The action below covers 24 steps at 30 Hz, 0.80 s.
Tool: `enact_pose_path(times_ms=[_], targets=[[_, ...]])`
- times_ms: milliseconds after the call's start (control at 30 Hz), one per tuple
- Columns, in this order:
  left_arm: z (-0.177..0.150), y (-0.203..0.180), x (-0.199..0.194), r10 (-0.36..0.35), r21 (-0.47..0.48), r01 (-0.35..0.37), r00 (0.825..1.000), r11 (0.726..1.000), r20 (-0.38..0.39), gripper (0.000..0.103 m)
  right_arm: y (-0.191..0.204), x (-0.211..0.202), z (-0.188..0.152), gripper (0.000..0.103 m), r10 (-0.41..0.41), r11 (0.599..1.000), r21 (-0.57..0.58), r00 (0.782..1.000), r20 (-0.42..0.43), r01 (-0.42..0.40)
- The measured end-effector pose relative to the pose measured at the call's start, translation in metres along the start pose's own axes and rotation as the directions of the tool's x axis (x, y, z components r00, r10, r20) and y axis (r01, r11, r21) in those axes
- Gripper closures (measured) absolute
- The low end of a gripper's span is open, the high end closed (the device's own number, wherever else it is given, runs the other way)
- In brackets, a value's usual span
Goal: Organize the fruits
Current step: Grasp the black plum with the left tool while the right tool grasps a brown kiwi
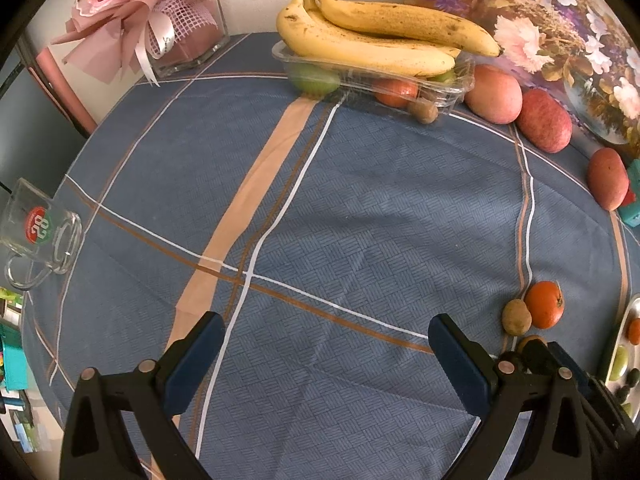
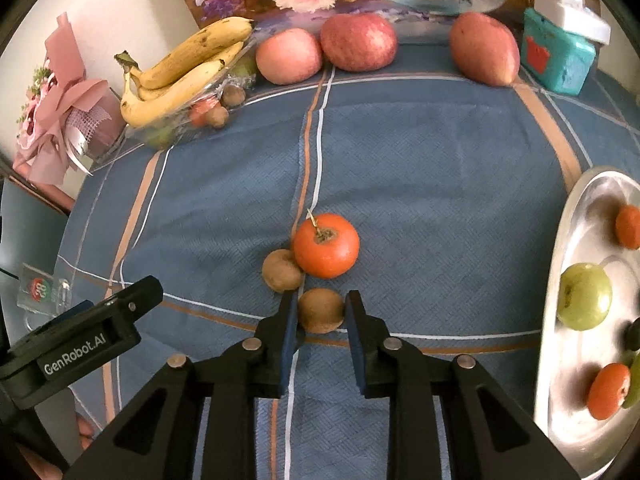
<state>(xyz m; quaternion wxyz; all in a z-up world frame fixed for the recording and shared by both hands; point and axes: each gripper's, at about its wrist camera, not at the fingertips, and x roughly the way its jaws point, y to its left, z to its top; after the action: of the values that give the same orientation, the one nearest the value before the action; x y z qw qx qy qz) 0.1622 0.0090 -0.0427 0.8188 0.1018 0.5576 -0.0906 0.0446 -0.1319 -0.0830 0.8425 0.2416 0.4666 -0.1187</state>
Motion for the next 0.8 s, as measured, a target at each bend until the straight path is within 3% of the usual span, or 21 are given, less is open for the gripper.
enact_pose_path(times_ms=[267,433,500,667,800], targets=[[-0.001,-0.001,-0.001,-0.005,-0.007,0.005,1.000,1.000,-0.003,0.000,0.000,-0.003,-0.001,0.075,-0.004,1.000,-0.001,1.000,0.009,0.004],[-0.002,0.001,0.002,-0.088,-0.073,0.084,0.995,0.994,-0.041,0.000,-0.005,-0.006,-0.001,0.075,-0.034,0.999,-0.001,0.999,0.005,0.034],[-0.005,0.000,0.004,-0.175,-0.110,0.168,0.983,0.980,-0.059,0.000,-0.010,-0.009,-0.001,0.075,-0.067,0.998,0.006,0.998,0.006,0.067],[-0.010,-0.019,0.004,-0.287,-0.088,0.279,0.953,0.956,-0.092,0.002,-0.025,-0.015,-0.002,0.075,-0.121,0.992,0.017,0.993,0.005,0.121],[-0.016,-0.041,0.003,-0.355,-0.057,0.351,0.926,0.935,-0.127,0.016,-0.031,-0.018,-0.004,0.075,-0.115,0.993,0.027,0.993,-0.004,0.116]])
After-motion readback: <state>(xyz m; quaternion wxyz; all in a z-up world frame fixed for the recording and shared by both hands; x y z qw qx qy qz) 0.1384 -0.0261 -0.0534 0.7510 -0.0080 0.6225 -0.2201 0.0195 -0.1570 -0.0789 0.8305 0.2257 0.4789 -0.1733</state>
